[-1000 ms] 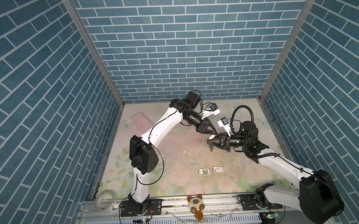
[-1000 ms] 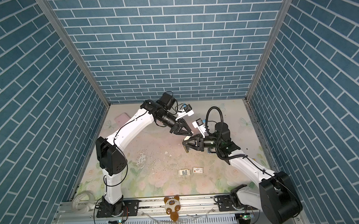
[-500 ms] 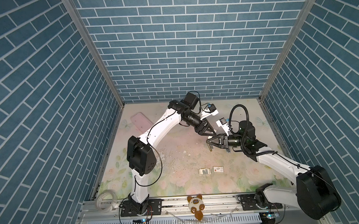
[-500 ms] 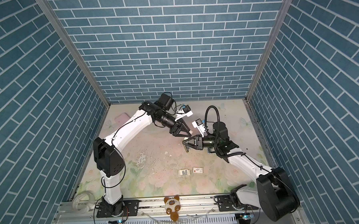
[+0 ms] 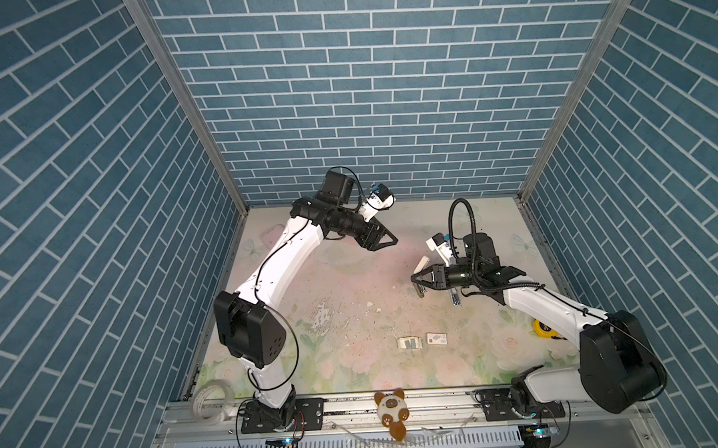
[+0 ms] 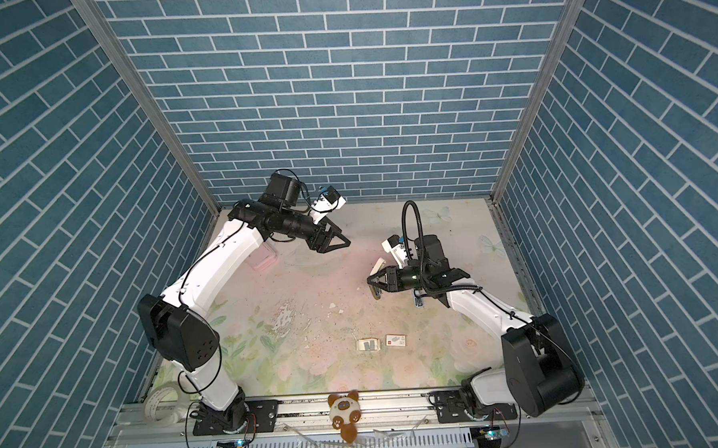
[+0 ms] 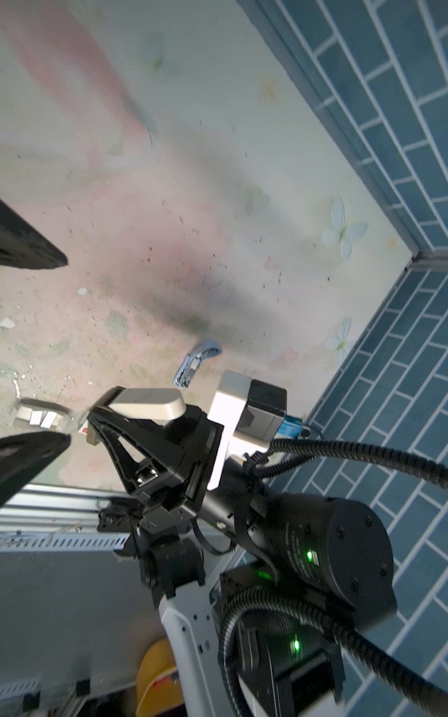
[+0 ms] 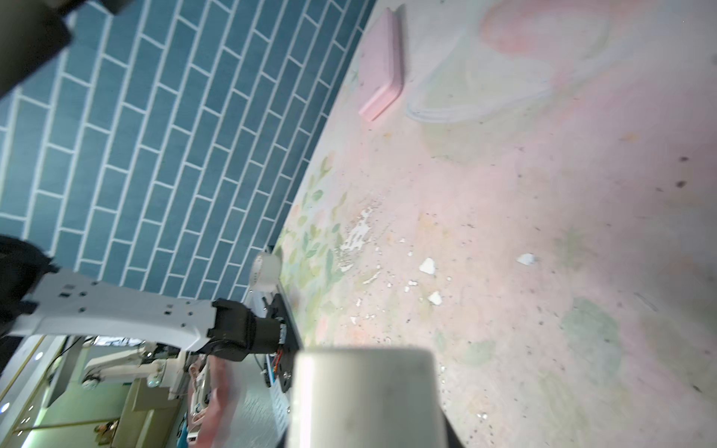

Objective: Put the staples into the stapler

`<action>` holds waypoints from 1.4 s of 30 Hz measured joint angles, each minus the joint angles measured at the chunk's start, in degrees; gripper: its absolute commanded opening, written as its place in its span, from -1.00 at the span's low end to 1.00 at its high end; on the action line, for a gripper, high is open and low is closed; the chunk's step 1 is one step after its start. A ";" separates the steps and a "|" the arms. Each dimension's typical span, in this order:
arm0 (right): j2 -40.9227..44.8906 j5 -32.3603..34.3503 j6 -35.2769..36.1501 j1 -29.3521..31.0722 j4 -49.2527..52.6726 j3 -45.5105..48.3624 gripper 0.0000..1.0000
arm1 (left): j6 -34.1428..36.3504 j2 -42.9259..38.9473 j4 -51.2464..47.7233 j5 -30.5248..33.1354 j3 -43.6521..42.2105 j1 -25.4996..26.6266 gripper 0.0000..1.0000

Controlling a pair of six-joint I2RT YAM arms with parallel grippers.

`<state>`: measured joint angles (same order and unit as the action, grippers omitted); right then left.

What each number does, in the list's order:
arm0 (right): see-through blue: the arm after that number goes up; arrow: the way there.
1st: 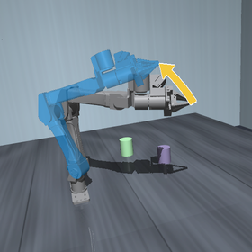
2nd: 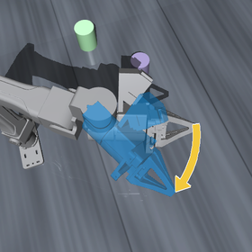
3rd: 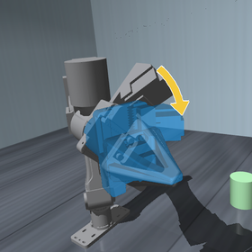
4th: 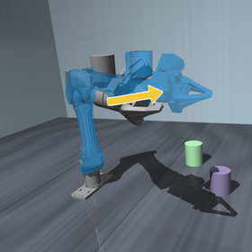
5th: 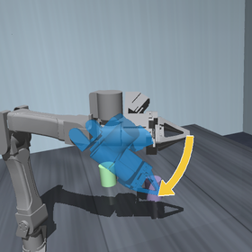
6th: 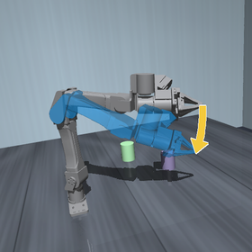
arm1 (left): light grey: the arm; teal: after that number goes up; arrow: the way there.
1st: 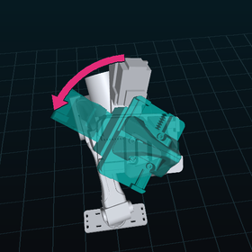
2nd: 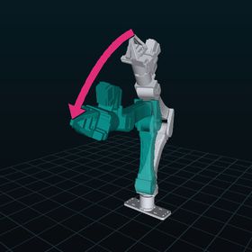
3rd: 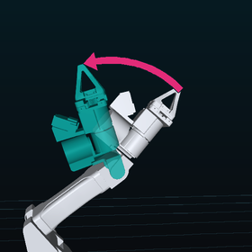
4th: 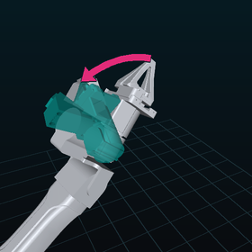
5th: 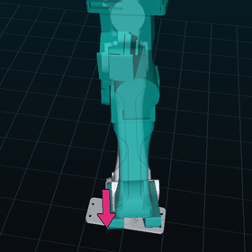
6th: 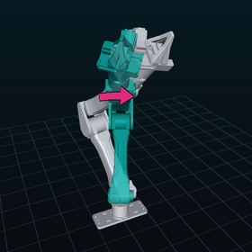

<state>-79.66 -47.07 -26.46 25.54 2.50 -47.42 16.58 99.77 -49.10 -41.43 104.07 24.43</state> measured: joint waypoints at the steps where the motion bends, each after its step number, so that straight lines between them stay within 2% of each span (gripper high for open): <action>1: -0.94 1.55 0.90 0.17 1.68 -0.72 -0.67 | -0.17 -0.92 0.35 1.97 -0.76 -0.63 0.35; 4: -4.11 7.32 2.97 1.05 6.69 -3.26 -0.66 | -0.79 -4.39 2.47 8.59 -4.55 -2.19 0.45; 9: -10.38 20.04 5.60 5.53 14.80 -9.18 -0.65 | -1.90 -9.03 5.70 16.81 -10.12 -2.78 0.47; 14: -15.08 30.21 5.97 8.76 18.08 -11.87 -0.66 | -2.27 -9.64 7.41 19.82 -11.34 -2.78 0.47; 20: -19.56 39.17 5.95 9.42 19.54 -12.63 -0.58 | -1.49 -10.10 7.41 21.51 -12.52 -2.82 0.51; 28: -23.30 43.54 5.95 9.60 19.37 -14.03 -0.41 | -0.72 -11.15 7.34 21.90 -15.08 -2.82 0.56; 36: -23.67 45.18 5.99 9.90 19.28 -14.58 -0.17 | -0.66 -11.69 7.82 21.05 -17.57 -2.82 0.64; 42: -23.65 46.45 5.95 9.99 19.43 -14.58 -0.08 | -0.83 -11.69 7.89 20.39 -17.75 -2.82 0.71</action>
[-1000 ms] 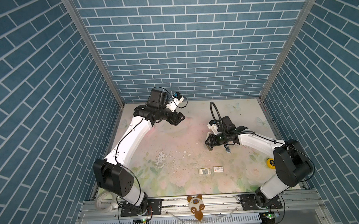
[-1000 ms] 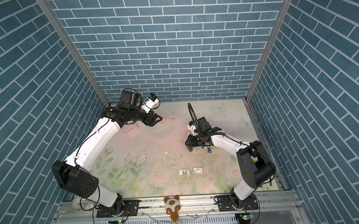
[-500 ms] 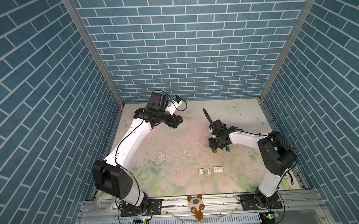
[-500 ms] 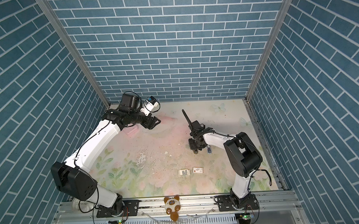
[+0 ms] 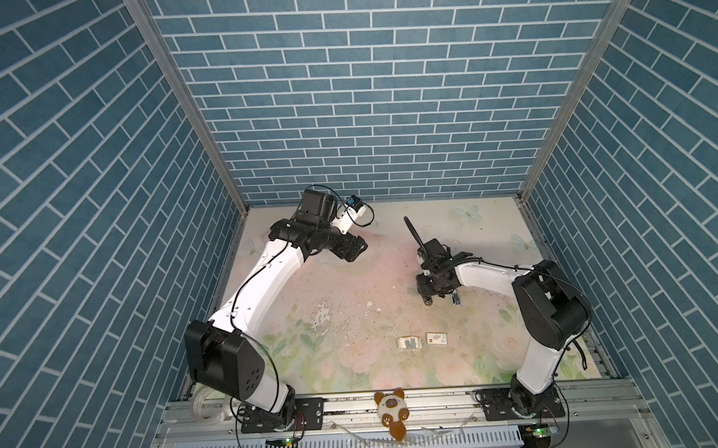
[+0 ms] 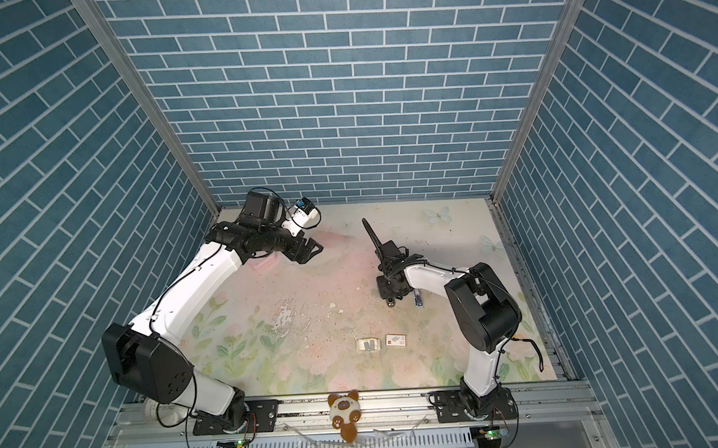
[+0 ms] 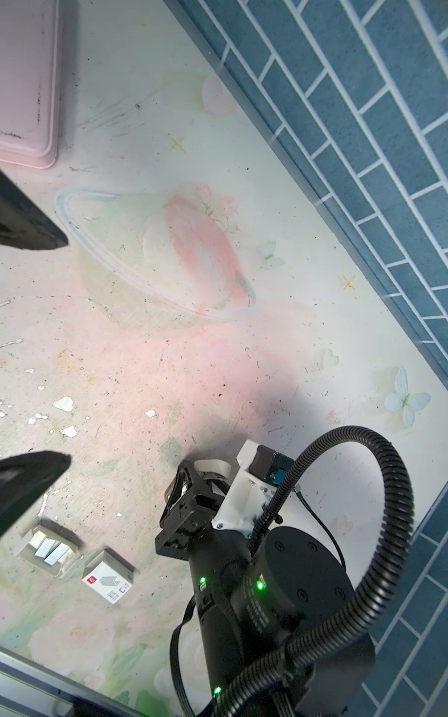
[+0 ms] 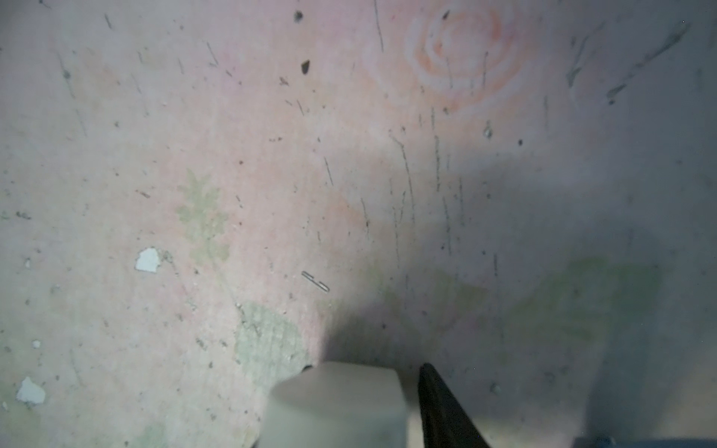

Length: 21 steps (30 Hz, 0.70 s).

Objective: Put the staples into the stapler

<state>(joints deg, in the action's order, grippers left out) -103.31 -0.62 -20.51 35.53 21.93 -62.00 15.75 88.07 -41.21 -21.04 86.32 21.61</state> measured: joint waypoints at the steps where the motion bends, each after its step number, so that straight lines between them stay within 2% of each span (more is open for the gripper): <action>1: 0.13 0.46 0.00 0.00 0.02 0.02 -0.07 | -0.11 0.00 0.00 0.00 0.00 0.02 0.73; 5: 3.37 1.42 0.00 0.00 0.17 1.14 -0.08 | -0.59 -0.35 0.00 0.57 0.00 0.02 0.80; 13: 18.10 0.20 -0.28 0.24 2.49 5.01 -0.13 | -1.97 -2.60 0.00 1.97 0.00 0.00 0.84; 21: 28.26 -2.49 -5.53 4.28 6.80 9.38 -0.31 | -3.28 -2.69 -0.09 1.86 0.00 0.00 0.85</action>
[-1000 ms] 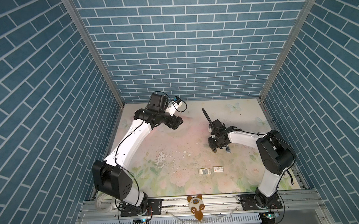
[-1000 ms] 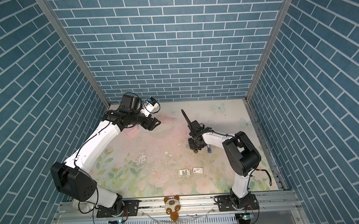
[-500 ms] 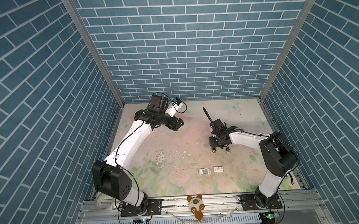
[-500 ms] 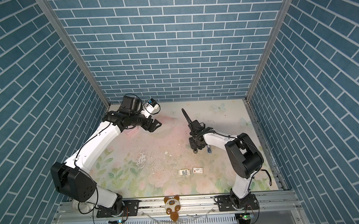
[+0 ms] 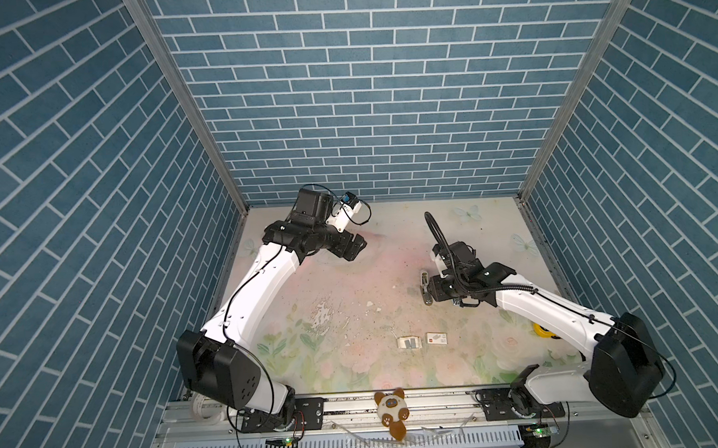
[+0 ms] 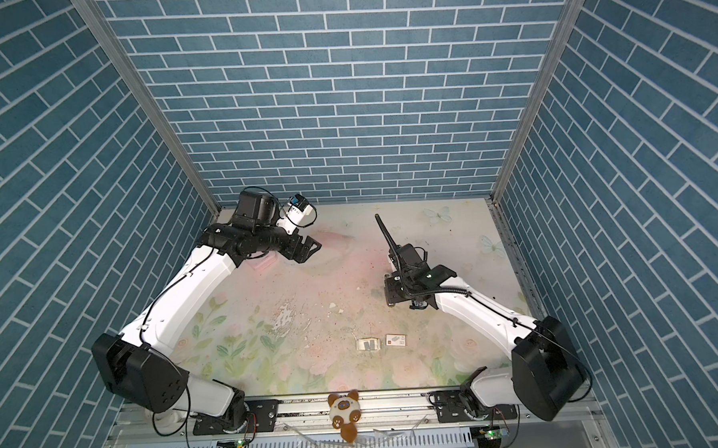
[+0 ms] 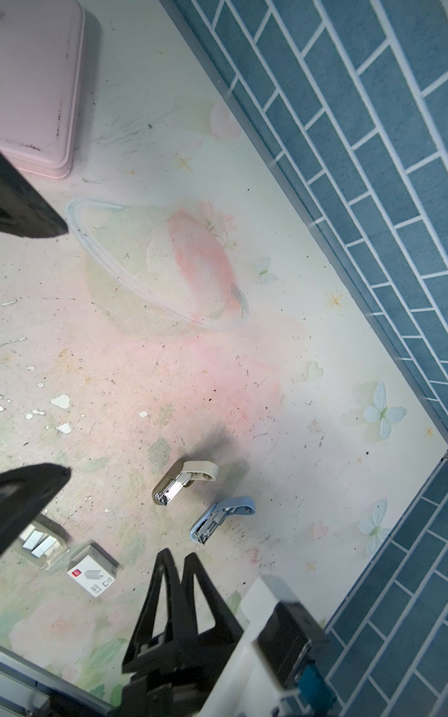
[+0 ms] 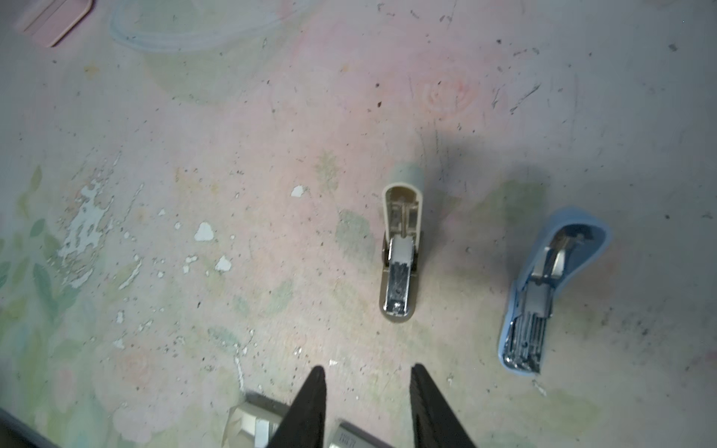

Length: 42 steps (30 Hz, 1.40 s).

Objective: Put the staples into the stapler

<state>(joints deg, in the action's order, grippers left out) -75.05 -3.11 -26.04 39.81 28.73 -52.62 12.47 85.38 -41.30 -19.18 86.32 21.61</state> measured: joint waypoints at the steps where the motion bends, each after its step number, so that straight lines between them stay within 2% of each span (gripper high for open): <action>1: 0.94 -0.22 -0.83 0.96 0.15 0.66 -0.32 | -0.02 0.00 0.00 0.00 0.00 0.00 0.84; 10: 3.63 0.44 -7.93 13.88 0.74 5.18 -0.40 | 0.07 -0.33 0.26 0.02 -0.22 0.00 0.85; 17: -0.85 1.60 -10.36 20.13 -0.02 5.31 -0.43 | 0.15 -1.05 0.55 -0.02 -1.31 0.00 0.86; 25: -5.95 4.20 -14.64 23.69 0.11 4.61 -0.54 | -0.04 -1.05 0.63 -1.03 -1.31 0.00 0.86; 31: -7.87 5.51 -17.27 24.20 0.48 3.04 -0.67 | -0.11 -1.05 0.96 -1.68 -1.31 0.00 0.85; 42: -12.81 5.44 -18.58 25.49 0.24 0.76 -0.62 | -0.28 -1.05 1.40 -2.23 -1.55 0.02 0.86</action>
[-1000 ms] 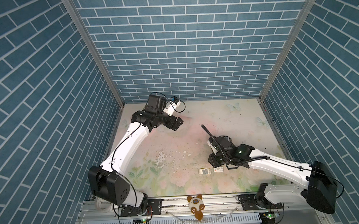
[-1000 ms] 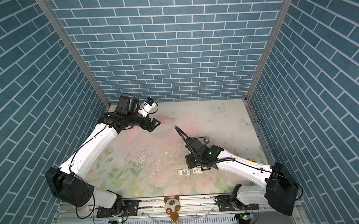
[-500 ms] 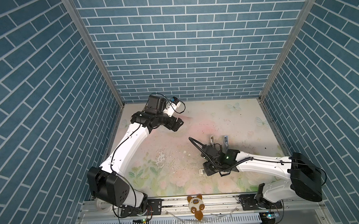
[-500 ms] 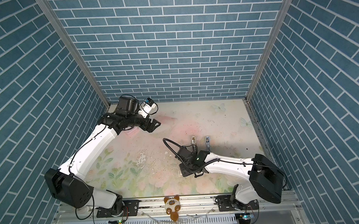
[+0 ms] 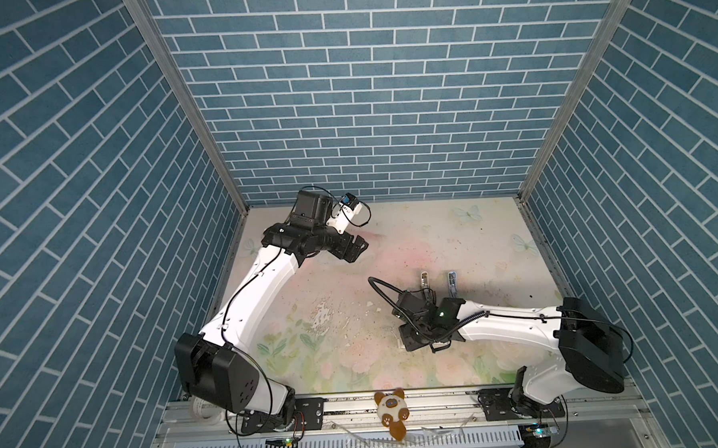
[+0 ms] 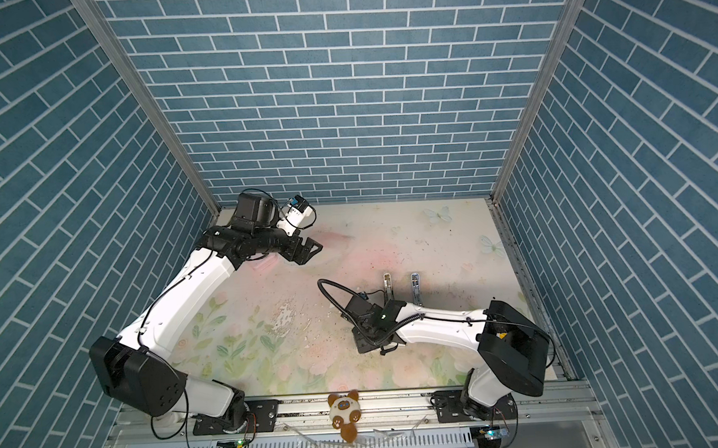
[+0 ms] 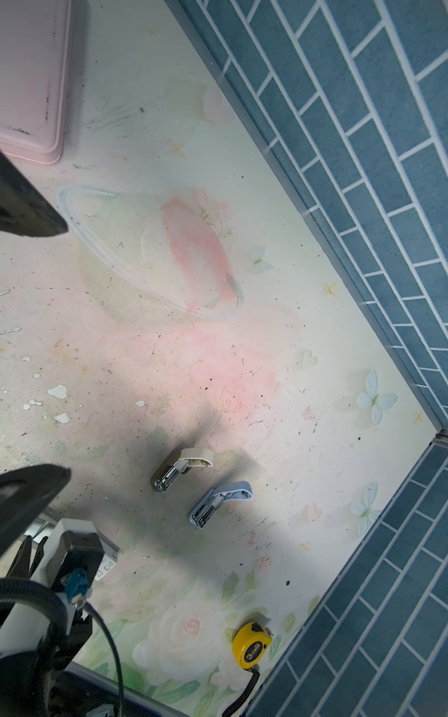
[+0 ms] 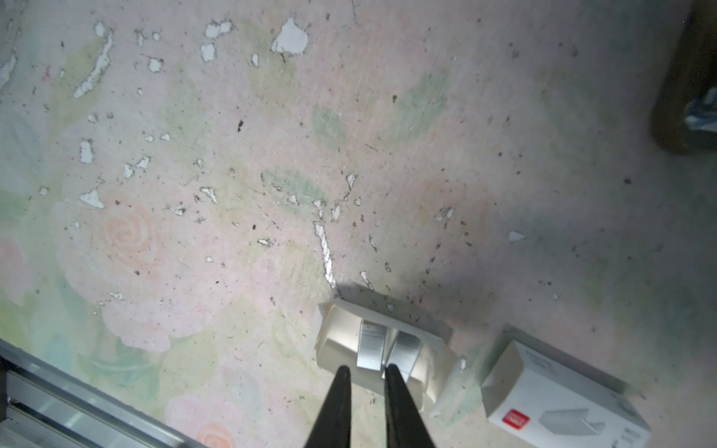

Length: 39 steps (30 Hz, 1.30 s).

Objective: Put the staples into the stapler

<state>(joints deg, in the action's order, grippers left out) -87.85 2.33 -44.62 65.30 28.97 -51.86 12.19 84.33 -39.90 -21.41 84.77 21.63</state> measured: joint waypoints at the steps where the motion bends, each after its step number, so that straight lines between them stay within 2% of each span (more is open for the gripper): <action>1: -0.39 -0.02 0.00 0.09 0.00 -0.20 -0.61 | 0.00 0.00 0.00 -0.11 -0.04 -0.02 0.85; 39: -5.60 0.09 0.02 0.33 -2.05 -0.85 -0.58 | -0.17 -0.09 0.85 -0.70 -1.90 -0.02 0.86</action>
<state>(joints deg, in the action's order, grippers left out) -93.45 2.42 -44.60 65.63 26.92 -52.71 12.01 84.25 -39.05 -22.11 82.87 21.61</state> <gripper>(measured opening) 0.211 0.930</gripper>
